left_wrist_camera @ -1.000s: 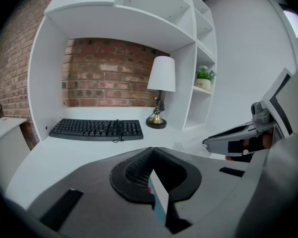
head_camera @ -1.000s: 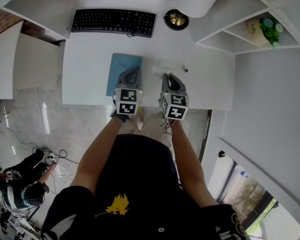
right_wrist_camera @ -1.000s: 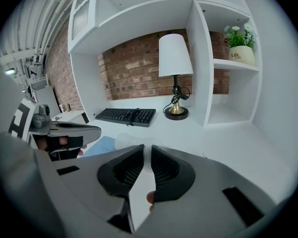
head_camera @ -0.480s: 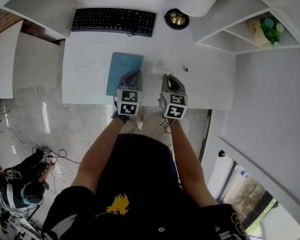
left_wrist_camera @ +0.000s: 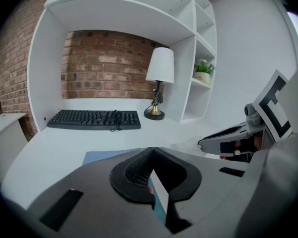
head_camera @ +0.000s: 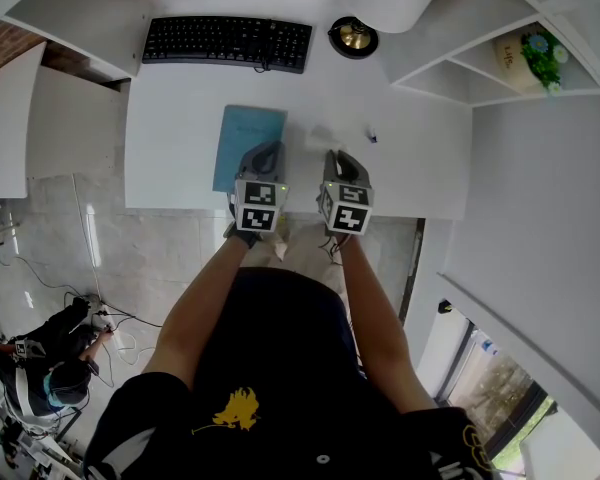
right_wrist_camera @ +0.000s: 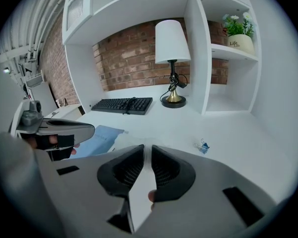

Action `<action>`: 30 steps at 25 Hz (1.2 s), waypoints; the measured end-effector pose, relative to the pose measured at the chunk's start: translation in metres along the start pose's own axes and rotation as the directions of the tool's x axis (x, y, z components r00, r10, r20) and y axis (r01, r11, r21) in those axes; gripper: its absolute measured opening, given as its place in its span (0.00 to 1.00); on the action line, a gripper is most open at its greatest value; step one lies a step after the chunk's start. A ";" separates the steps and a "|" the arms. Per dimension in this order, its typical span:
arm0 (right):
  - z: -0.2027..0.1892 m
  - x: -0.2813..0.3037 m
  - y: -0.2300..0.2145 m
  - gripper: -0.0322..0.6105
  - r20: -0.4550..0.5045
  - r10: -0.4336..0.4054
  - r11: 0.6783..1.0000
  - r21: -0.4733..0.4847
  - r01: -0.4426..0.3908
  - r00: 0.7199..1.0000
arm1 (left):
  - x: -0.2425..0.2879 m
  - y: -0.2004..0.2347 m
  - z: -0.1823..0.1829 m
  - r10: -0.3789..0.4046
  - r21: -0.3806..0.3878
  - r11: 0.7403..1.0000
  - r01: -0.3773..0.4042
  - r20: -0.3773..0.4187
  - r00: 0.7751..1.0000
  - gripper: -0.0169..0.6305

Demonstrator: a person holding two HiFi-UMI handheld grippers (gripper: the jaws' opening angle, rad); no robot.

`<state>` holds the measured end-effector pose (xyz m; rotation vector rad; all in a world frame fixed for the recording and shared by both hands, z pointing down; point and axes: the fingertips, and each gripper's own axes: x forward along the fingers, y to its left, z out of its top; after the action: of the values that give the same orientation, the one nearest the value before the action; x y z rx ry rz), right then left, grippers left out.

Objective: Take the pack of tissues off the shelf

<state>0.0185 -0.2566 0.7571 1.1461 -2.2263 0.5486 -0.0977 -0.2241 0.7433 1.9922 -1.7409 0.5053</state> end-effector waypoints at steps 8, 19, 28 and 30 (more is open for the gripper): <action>-0.008 0.005 -0.002 0.13 -0.033 -0.011 1.000 -0.007 0.011 0.999 | 0.003 0.003 -0.012 0.002 -0.009 1.000 -0.002 -0.025 1.000 0.05; -0.009 0.011 0.002 0.13 -0.048 0.012 1.000 -0.022 -0.013 0.999 | 0.007 0.003 -0.014 0.001 -0.016 1.000 -0.002 -0.033 0.999 0.05; -0.007 0.012 -0.001 0.14 -0.050 0.003 1.000 -0.010 -0.003 0.999 | 0.010 0.006 -0.012 0.003 -0.012 1.000 -0.004 -0.033 0.999 0.05; -0.008 0.012 -0.001 0.15 -0.053 0.000 1.000 -0.013 -0.001 0.999 | 0.011 0.005 -0.012 0.002 -0.011 1.000 -0.002 -0.035 0.999 0.05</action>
<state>0.0165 -0.2598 0.7708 1.1124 -2.1820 0.5576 -0.1011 -0.2269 0.7602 1.9620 -1.7214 0.5267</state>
